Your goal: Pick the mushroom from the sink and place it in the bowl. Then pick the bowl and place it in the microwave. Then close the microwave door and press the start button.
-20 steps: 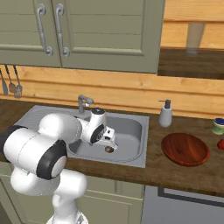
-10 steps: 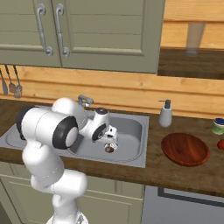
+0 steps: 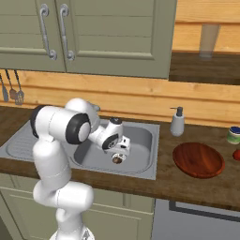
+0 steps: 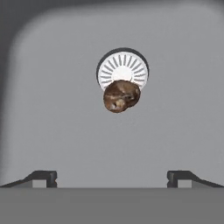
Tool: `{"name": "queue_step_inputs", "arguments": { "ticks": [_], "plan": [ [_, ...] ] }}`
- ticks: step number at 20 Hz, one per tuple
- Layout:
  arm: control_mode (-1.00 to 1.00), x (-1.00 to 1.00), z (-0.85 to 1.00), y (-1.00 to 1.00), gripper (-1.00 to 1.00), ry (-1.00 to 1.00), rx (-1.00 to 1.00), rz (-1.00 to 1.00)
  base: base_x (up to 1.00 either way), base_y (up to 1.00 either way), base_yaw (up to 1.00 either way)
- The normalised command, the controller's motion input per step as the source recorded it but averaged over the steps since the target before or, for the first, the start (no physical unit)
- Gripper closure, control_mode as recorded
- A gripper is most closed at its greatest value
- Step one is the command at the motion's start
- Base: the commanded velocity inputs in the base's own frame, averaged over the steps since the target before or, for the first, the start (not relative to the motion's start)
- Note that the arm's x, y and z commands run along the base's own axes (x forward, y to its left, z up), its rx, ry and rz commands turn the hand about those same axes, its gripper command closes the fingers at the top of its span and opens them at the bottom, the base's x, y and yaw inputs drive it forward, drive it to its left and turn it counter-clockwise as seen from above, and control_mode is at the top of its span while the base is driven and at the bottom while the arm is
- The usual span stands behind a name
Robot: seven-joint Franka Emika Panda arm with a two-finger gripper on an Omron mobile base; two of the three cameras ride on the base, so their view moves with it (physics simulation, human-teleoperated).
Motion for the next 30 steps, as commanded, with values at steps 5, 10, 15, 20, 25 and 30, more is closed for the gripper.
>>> {"name": "queue_step_inputs", "arguments": {
  "ticks": [5,10,15,20,25,30],
  "plan": [
    [-1.0,0.24,-0.43,0.0,-1.0,0.0,0.0,0.0,0.0,0.0,0.0],
    [-1.0,0.43,-0.31,0.0,-1.0,0.02,0.0,0.0,0.0,0.0,0.0],
    [-1.0,0.35,-0.24,0.0,-1.0,0.03,0.0,0.0,0.0,0.0,0.0],
    [-1.0,0.22,-0.34,0.0,-1.0,0.01,0.0,0.0,0.0,0.0,0.0],
    [-1.0,0.02,-0.02,-0.06,-1.0,0.04,0.0,0.1,0.0,0.0,0.0],
    [-1.0,0.0,0.0,-0.01,-1.0,0.01,0.0,0.15,0.0,0.0,0.0]
  ]
}}
